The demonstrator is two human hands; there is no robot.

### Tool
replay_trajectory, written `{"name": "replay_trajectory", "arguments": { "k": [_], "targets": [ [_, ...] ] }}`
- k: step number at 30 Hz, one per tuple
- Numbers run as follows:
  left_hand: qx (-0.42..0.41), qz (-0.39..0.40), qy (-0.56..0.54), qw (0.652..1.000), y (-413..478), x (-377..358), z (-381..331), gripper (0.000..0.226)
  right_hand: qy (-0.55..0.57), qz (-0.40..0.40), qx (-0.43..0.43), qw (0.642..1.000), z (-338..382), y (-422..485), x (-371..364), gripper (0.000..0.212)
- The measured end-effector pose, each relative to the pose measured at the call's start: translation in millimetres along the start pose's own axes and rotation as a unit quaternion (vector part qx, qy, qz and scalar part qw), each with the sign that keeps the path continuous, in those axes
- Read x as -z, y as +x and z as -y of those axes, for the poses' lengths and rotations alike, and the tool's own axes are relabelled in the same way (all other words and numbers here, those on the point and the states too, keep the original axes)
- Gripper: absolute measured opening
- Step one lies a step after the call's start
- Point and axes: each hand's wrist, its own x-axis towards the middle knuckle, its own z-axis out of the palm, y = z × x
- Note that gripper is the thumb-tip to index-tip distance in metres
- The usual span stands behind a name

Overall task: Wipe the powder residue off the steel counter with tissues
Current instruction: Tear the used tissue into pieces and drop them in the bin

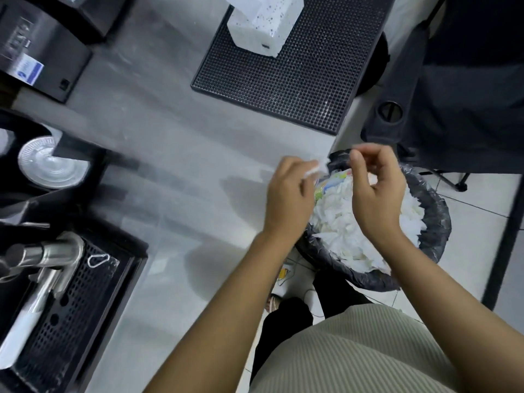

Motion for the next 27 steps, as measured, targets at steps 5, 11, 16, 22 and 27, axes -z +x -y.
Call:
{"name": "replay_trajectory", "arguments": {
  "k": [5, 11, 16, 22, 27],
  "targets": [
    [0.128, -0.121, -0.113, 0.978, 33, 49, 35, 0.015, -0.178, 0.113, 0.090, 0.973, -13, 51, -9, 0.030],
    [0.201, -0.230, 0.081, 0.949, 99, 125, 124, 0.024, -0.245, 0.129, 0.139, 0.951, -33, 56, -5, 0.038],
    [0.130, -0.214, 0.115, 0.961, 98, 92, 100, 0.028, -0.272, 0.109, 0.166, 0.942, -37, 56, -4, 0.050],
    [0.029, -0.144, 0.084, 0.986, 57, 20, 35, 0.029, -0.271, 0.078, 0.169, 0.944, -43, 51, -10, 0.060],
    [0.009, -0.011, -0.027, 1.000, 49, 3, 7, 0.020, -0.277, 0.085, 0.162, 0.943, -44, 52, -9, 0.066]
  ]
}}
